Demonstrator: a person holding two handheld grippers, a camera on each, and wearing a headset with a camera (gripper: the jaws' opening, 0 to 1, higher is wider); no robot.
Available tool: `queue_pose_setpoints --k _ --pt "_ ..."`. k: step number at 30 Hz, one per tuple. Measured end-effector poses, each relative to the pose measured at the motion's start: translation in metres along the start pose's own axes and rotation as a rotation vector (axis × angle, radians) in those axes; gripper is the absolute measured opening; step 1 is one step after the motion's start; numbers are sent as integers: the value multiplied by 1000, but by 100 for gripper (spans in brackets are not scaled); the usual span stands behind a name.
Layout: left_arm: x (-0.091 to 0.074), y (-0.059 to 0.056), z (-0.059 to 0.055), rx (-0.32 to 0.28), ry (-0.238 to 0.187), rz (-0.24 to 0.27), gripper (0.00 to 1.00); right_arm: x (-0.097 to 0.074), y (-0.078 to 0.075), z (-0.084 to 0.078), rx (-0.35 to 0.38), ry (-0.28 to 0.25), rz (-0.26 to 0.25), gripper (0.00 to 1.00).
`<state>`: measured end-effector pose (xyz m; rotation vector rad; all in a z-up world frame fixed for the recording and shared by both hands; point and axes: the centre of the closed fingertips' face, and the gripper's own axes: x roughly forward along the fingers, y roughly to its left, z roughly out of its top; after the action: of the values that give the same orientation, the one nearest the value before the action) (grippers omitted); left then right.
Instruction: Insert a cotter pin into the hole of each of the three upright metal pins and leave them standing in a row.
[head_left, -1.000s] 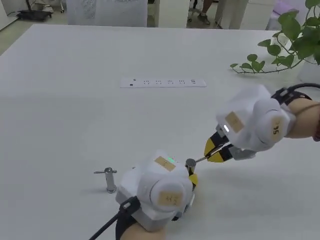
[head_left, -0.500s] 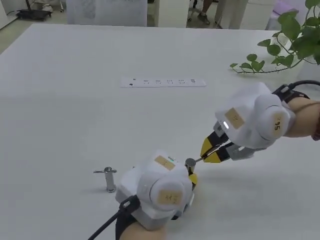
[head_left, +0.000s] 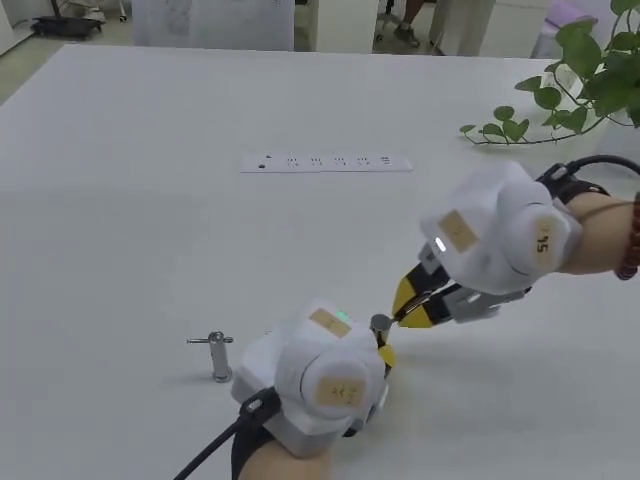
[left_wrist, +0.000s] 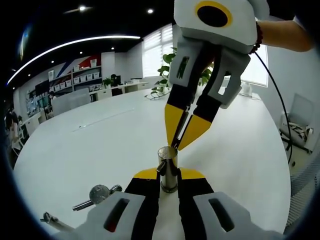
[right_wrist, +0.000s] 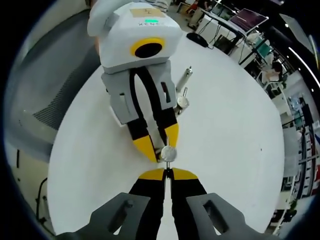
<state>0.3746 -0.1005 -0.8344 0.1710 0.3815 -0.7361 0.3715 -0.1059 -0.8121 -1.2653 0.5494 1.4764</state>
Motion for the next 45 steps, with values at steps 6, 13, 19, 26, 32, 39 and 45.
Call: queue_pose_setpoints --k 6,13,19,26,32,39,45 --pt "0 0 -1 -6 0 1 11 1 1 2 34 -8 6 4" --pt "-1 -1 -2 -17 -2 15 11 3 3 2 97 -2 7 4" --pt "-2 -2 -4 -22 4 23 11 4 5 3 230 3 4 4" --pt "-2 -2 -5 -25 7 20 11 5 7 5 289 1 7 5" --pt "-3 -2 -6 -27 9 13 11 5 8 7 339 -19 10 7" --pt "-2 -2 -6 -29 12 6 11 0 6 10 383 -43 5 13" --pt "-3 -2 -6 -28 13 9 11 -2 10 5 349 -23 16 11"
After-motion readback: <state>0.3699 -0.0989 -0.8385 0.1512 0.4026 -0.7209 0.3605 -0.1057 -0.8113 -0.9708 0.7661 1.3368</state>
